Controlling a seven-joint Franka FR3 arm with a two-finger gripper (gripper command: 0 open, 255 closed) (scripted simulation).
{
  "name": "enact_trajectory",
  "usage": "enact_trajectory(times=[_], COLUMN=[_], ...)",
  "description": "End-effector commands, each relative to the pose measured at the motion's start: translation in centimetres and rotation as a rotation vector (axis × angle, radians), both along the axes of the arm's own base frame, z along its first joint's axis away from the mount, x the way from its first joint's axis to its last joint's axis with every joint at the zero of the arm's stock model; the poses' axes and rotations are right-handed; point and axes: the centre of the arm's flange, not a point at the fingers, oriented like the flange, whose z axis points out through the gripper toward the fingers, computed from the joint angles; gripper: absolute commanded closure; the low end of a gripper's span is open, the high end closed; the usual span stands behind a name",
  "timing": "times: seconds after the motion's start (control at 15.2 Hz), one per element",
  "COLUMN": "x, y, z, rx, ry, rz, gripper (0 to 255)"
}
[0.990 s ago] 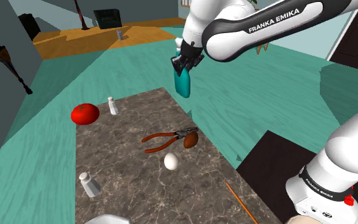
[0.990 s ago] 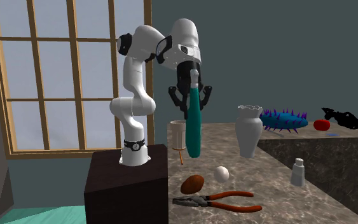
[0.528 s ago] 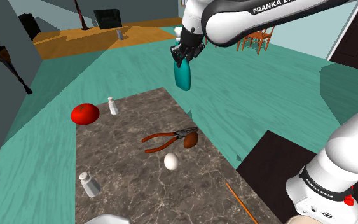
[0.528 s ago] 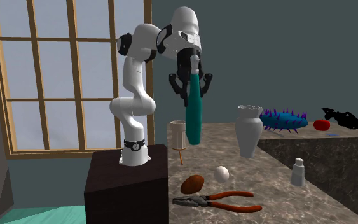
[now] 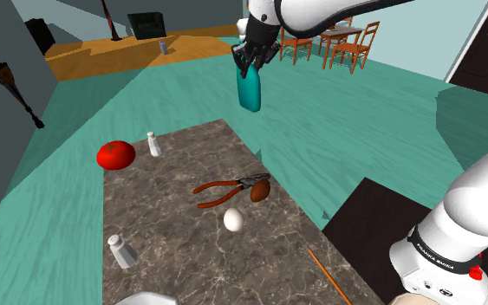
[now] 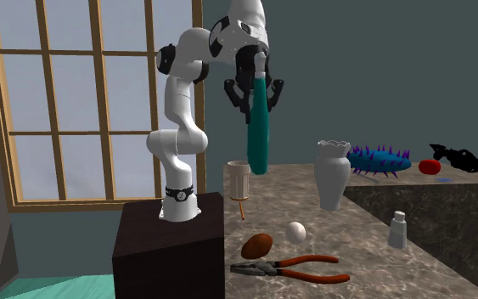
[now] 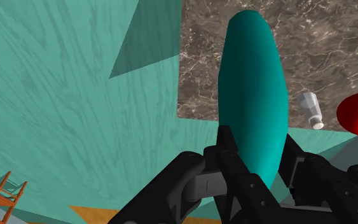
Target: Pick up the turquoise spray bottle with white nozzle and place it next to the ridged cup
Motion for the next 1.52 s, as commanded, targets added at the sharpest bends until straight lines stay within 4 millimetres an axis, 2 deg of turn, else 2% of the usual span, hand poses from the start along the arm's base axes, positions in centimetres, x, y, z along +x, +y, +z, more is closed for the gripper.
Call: enact_trajectory(times=[0.0, 0.2, 1.45], x=[0.1, 0.1, -23.0], y=[0.1, 0.1, 9.9], z=[1.1, 2.6, 2.7], rx=[0.000, 0.000, 0.000], ry=[0.000, 0.000, 0.000], rz=[0.000, 0.000, 0.000], gripper=[255, 255, 255])
